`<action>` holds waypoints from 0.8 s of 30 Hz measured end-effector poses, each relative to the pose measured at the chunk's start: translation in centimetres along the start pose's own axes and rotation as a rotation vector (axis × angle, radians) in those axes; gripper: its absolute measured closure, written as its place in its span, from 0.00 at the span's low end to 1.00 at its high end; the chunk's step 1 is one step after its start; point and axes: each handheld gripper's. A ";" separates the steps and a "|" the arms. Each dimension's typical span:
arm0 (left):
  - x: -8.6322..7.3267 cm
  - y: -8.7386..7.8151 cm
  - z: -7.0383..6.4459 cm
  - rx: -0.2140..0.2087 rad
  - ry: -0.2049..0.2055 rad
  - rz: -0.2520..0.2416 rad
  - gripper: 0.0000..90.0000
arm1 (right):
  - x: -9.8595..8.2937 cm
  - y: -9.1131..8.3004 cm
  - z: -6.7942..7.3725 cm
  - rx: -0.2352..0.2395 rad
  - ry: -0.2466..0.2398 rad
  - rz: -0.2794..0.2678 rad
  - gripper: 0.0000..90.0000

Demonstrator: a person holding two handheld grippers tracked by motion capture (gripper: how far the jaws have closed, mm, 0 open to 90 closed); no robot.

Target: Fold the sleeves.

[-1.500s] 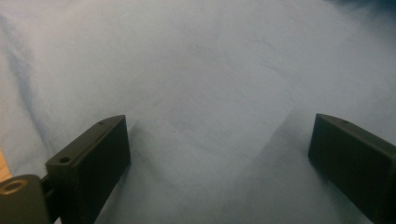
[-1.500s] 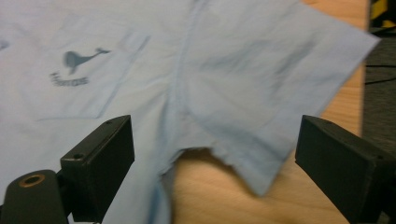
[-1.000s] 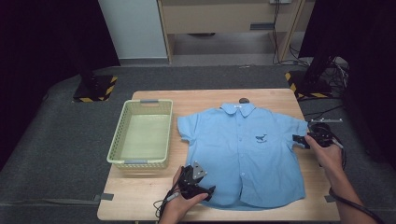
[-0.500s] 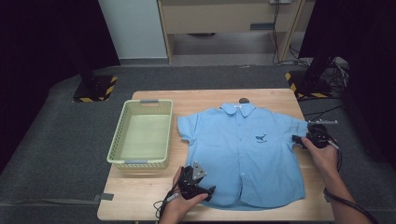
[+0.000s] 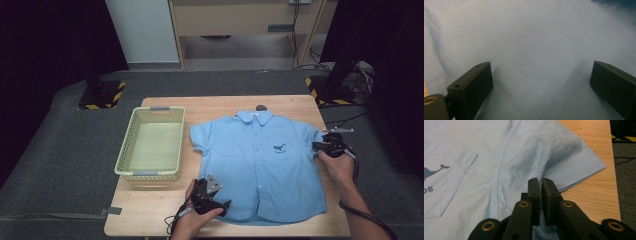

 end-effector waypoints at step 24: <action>0.1 0.0 -0.2 -0.008 0.008 0.001 0.04 | -0.3 0.1 10.2 0.051 -0.404 -0.076 0.74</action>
Point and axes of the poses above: each handheld gripper's, and its own axes: y roughly forward along the jaws, x roughly out of its top, z roughly to its left, and after that the axes turned 12 degrees about y, right-handed
